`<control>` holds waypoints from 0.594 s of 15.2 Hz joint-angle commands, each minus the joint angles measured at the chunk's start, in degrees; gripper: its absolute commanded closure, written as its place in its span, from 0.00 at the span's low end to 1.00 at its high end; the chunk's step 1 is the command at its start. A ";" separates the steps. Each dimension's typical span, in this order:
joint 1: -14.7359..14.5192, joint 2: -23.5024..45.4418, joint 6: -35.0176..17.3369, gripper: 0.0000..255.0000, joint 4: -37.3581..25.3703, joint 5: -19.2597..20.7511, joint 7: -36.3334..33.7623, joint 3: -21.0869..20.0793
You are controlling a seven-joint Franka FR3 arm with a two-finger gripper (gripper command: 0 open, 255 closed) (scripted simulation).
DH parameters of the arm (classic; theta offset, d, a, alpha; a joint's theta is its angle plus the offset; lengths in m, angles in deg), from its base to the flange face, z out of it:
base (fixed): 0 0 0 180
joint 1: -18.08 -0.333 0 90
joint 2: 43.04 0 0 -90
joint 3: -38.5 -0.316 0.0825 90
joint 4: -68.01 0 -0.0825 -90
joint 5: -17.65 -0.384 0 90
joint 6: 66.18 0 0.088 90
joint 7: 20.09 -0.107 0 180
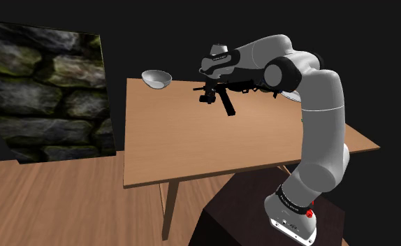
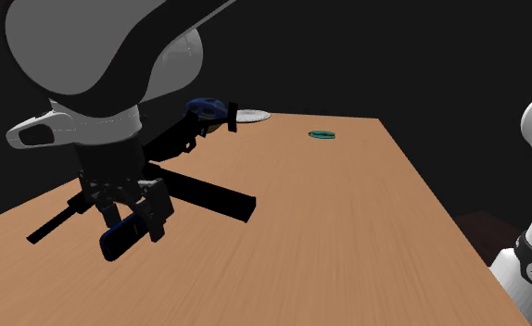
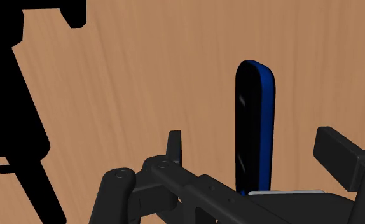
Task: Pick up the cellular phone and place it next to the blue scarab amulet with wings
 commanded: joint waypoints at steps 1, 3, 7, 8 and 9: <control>0.00 0.01 -0.04 0.00 0.02 -0.01 0.00 0.00; 0.00 0.01 -0.03 0.00 0.02 0.00 0.00 0.00; 0.00 0.01 -0.03 1.00 0.02 0.00 0.00 0.00; 0.00 0.01 -0.03 1.00 0.01 0.00 0.00 0.00; 0.00 0.01 -0.03 1.00 0.02 0.00 0.00 0.00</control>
